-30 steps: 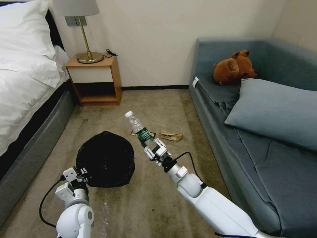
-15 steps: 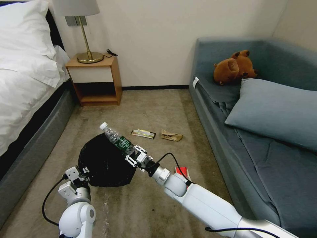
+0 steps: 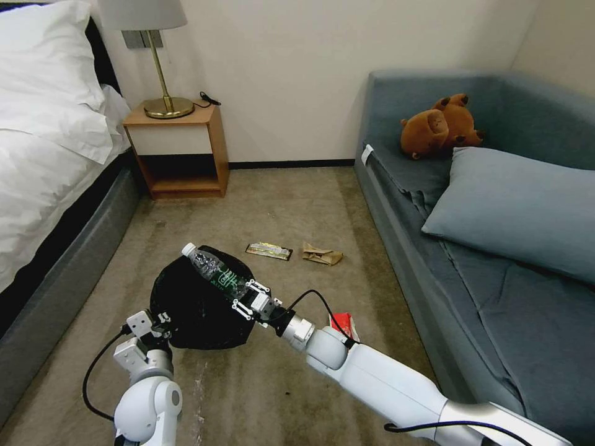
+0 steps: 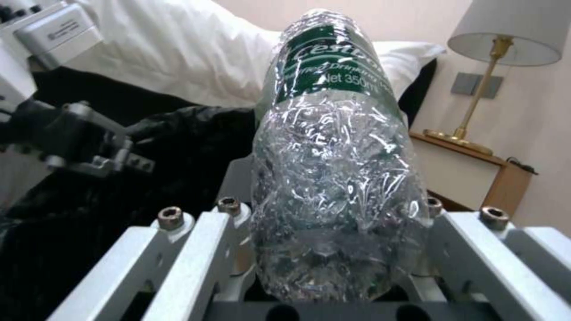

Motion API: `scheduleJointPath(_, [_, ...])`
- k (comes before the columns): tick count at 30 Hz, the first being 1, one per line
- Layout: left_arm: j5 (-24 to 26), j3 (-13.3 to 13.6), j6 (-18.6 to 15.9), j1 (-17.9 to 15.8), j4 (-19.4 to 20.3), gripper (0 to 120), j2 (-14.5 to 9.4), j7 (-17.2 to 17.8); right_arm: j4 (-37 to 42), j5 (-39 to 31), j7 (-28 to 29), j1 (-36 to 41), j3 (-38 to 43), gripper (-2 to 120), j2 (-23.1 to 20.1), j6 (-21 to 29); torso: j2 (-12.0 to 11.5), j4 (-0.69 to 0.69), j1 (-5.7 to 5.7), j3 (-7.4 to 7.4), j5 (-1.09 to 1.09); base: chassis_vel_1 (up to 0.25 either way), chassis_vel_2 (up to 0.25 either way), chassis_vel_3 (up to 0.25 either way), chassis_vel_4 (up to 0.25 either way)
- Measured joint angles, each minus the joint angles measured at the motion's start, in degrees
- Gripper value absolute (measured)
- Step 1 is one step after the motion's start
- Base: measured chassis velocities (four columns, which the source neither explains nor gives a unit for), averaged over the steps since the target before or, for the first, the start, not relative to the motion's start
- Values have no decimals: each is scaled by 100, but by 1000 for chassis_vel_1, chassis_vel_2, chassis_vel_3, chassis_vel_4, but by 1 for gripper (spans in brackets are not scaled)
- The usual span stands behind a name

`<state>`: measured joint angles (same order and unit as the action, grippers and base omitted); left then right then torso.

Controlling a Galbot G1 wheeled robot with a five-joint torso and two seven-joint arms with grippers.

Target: Pick up the trash bin, then pick up the garbage on the floor and place it into the trash bin.

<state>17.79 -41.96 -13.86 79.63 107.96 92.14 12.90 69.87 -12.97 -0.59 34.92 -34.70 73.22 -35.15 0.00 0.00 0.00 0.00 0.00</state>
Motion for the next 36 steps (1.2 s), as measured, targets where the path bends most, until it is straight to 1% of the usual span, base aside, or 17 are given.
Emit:
scheduleJointPath(7, [-47,48,18,-40,-76,1,0,7,-110,-18,12,-25,-97,31,73,5,0,0,0,0,0,0,0,0,0])
scheduleJointPath(20, [-35,18,41,-88,-125,1,0,-2,-281,10,14,-24,-186,31,224,11,0,0,0,0,0,0,0,0,0])
scheduleJointPath(25, [-49,83,41,-104,-124,1,0,2,-298,72,34,-3,-197,32,245,11,0,0,0,0,-1,0,0,0,0])
scheduleJointPath(27, [-58,86,41,-107,-128,1,0,4,-290,94,72,-2,-225,41,236,7,0,0,0,0,0,0,0,0,0])
scheduleJointPath(28, [-58,86,41,-107,-128,1,0,4,-290,94,72,-2,-225,41,236,7,0,0,0,0,0,0,0,0,0])
scheduleJointPath(30, [-61,87,41,-107,-128,1,0,5,-272,85,79,-5,-242,53,223,6,0,0,0,0,0,0,0,0,0])
scheduleJointPath(31, [-61,87,41,-107,-128,1,0,5,-272,85,79,-5,-242,53,223,6,0,0,0,0,0,0,0,0,0])
scheduleJointPath(33, [-61,83,41,-107,-128,1,0,5,-260,62,79,-20,-254,63,217,6,0,0,0,0,0,0,0,0,0])
scheduleJointPath(34, [-63,76,41,-108,-128,1,0,5,-254,55,80,-26,-257,67,217,6,0,0,0,0,0,0,0,0,0])
scheduleJointPath(35, [-63,76,41,-108,-128,1,0,5,-254,55,80,-26,-257,67,217,6,0,0,0,0,0,0,0,0,0])
scheduleJointPath(36, [-64,64,41,-111,-129,1,0,4,-243,43,81,-32,-262,74,217,7,0,0,0,0,0,0,0,0,0])
